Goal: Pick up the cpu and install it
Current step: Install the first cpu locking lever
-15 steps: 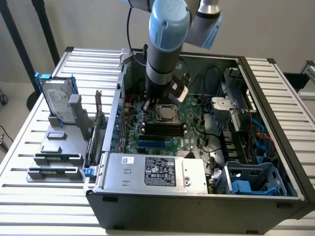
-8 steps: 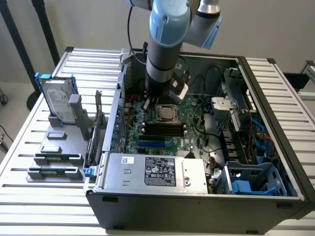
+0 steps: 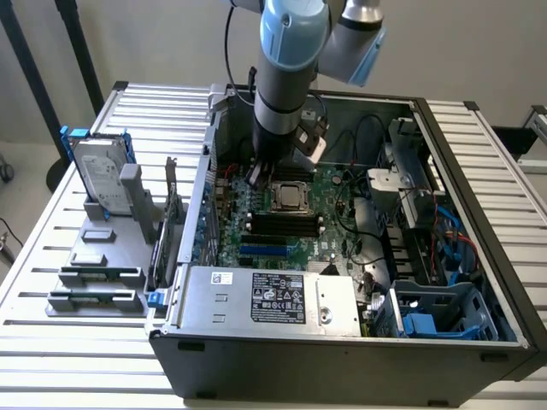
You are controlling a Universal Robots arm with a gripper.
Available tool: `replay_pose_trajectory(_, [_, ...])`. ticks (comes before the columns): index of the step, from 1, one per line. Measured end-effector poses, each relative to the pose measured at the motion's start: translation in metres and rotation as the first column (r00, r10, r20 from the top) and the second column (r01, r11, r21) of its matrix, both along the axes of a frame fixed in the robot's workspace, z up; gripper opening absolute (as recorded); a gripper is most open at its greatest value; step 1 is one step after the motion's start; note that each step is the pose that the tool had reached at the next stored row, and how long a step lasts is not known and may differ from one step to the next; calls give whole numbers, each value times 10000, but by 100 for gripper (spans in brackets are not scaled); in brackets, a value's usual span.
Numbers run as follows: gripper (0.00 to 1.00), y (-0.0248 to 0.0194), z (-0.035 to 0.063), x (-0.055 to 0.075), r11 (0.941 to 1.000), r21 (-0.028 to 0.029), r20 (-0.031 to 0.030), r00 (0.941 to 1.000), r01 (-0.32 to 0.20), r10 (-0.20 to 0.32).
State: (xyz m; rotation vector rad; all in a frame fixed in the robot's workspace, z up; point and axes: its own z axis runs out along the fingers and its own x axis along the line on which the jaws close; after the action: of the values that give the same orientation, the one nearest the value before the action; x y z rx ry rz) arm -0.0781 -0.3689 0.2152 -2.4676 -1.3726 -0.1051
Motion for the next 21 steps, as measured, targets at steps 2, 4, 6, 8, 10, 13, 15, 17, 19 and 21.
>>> replay_pose_trajectory(2, [11, 29, 0, 0, 10000, -85, 20, 10000, -46, 46])
replay_pose_trajectory(4, [11, 58, 0, 0, 9998, -191, 43, 9999, -101, 102])
replay_pose_trajectory(6, [11, 86, 0, 0, 9994, -310, 76, 9998, -162, 164])
replay_pose_trajectory(8, [11, 111, 0, 0, 9988, -432, 105, 9997, -232, 236])
replay_pose_trajectory(10, [11, 132, -1, 0, 9979, -556, 122, 9994, -319, 326])
replay_pose_trajectory(13, [11, 160, 0, -1, 9960, -748, 120, 9987, -483, 494])
replay_pose_trajectory(15, [11, 174, -1, -1, 9943, -872, 114, 9980, -614, 626])
replay_pose_trajectory(17, [11, 185, 0, -3, 9923, -969, 108, 9968, -774, 788])
replay_pose_trajectory(19, [11, 195, -1, -3, 9901, -1025, 107, 9952, -954, 970])
replay_pose_trajectory(21, [11, 202, 0, -2, 9877, -1054, 115, 9930, -1154, 1172])
